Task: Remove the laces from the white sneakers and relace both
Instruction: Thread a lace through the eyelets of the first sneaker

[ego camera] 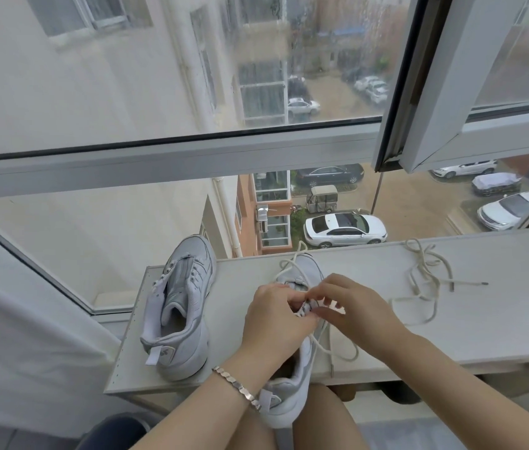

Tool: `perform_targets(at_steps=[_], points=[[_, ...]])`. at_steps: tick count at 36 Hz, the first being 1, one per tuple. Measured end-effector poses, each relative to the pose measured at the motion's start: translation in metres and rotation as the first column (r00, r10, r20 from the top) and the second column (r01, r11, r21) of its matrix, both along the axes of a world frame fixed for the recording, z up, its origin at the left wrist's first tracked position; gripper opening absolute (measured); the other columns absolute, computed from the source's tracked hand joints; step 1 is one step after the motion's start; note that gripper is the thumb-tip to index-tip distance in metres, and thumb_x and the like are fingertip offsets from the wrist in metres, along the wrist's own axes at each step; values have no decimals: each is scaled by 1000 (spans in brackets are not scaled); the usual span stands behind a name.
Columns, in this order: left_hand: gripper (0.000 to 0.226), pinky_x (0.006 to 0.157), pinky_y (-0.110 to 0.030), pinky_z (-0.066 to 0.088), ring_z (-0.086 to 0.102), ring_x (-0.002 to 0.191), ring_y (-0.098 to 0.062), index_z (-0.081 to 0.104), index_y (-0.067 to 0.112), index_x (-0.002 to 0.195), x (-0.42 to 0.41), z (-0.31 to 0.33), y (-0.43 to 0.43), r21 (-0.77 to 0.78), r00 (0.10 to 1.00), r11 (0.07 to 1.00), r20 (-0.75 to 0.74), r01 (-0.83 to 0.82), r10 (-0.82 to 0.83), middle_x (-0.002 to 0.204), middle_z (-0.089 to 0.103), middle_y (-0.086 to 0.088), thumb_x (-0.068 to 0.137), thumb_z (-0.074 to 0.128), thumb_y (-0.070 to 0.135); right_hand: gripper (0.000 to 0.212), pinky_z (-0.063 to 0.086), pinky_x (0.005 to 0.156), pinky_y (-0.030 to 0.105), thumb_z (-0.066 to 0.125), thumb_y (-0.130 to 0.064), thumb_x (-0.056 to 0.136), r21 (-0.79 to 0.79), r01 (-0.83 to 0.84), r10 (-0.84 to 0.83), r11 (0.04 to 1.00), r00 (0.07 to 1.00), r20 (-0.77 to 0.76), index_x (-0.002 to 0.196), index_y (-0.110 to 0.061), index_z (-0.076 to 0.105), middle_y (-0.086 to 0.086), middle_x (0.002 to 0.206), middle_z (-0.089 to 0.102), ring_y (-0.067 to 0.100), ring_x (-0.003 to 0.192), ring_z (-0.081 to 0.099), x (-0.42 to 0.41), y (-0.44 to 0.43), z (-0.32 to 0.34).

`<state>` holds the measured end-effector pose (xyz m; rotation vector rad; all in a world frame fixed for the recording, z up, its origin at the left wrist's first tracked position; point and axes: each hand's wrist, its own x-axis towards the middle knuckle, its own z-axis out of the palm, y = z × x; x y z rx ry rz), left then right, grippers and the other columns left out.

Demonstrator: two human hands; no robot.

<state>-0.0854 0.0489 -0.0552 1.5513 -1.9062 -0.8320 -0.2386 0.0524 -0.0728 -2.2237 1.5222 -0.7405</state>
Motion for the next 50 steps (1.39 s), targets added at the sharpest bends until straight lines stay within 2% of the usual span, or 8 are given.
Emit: perform_targets(at_steps=[4, 10, 16, 21, 29, 36, 43, 50], points=[[16, 64, -32, 44, 51, 75, -18, 71, 16, 77, 6, 6, -3, 47, 996, 995, -8, 86, -86, 72, 59, -10, 74, 71, 31, 21, 33, 62, 10, 66, -22, 85, -33, -93, 89, 995, 991, -101, 105, -23, 69, -6, 100, 60, 7, 79, 54, -1, -6, 8], [21, 59, -5, 41, 61, 74, -12, 71, 17, 92, 11, 3, -3, 26, 994, 1000, -108, 15, -12, 73, 66, 3, 73, 74, 21, 13, 42, 49, 22, 81, -15, 67, -138, -314, 262, 939, 916, -304, 78, -19, 76, 0, 79, 69, 21, 57, 63, 3, -18, 28], [3, 64, -28, 48, 55, 78, -19, 65, 15, 75, 9, -1, 2, -57, 999, 998, -51, 13, -16, 72, 60, -2, 73, 66, 18, 5, 44, 47, 25, 71, -12, 74, -147, -301, 253, 942, 927, -275, 74, -17, 74, -3, 80, 70, 21, 63, 66, 7, -26, 28], [29, 77, -22, 41, 43, 92, -9, 61, 22, 78, 13, -9, 6, -131, 981, 990, 191, 51, -25, 87, 50, 11, 73, 65, 50, 10, 45, 46, 20, 75, -6, 70, -250, -221, 163, 943, 959, -231, 74, -15, 72, -5, 77, 69, 18, 63, 65, 12, -21, 17], [20, 69, -21, 35, 46, 90, -20, 56, 10, 67, 9, -11, 1, -113, 994, 993, 100, -39, 50, 80, 48, 4, 78, 63, 24, 12, 49, 59, 28, 58, -8, 83, -463, -74, 75, 883, 997, -16, 79, -1, 67, 6, 75, 66, 19, 71, 60, 26, -1, 6], [22, 62, -24, 32, 47, 84, -20, 53, 7, 68, 8, -10, -5, -115, 987, 988, 111, -107, 120, 80, 49, 0, 78, 62, 24, 16, 47, 66, 24, 42, -24, 89, -167, 176, -25, 970, 758, 651, 82, -32, 53, -10, 68, 59, 12, 64, 58, 13, 31, 29], [25, 57, -24, 29, 45, 81, -20, 45, 13, 63, -2, -9, 0, -104, 989, 990, 99, -99, 109, 74, 41, 6, 81, 59, 22, 32, 35, 50, 13, 53, 1, 89, 224, 191, -267, 956, 885, 381, 67, -22, 57, -10, 51, 54, 4, 47, 42, -19, 50, 48], [28, 59, -22, 28, 44, 83, -20, 39, 17, 63, -4, -8, 1, -84, 989, 990, 88, -113, 120, 81, 45, 3, 84, 56, 20, 36, 37, 49, 21, 56, -4, 87, 718, 65, -328, 693, 916, 233, 52, -12, 61, 0, 50, 52, 12, 41, 39, -46, 42, 82]])
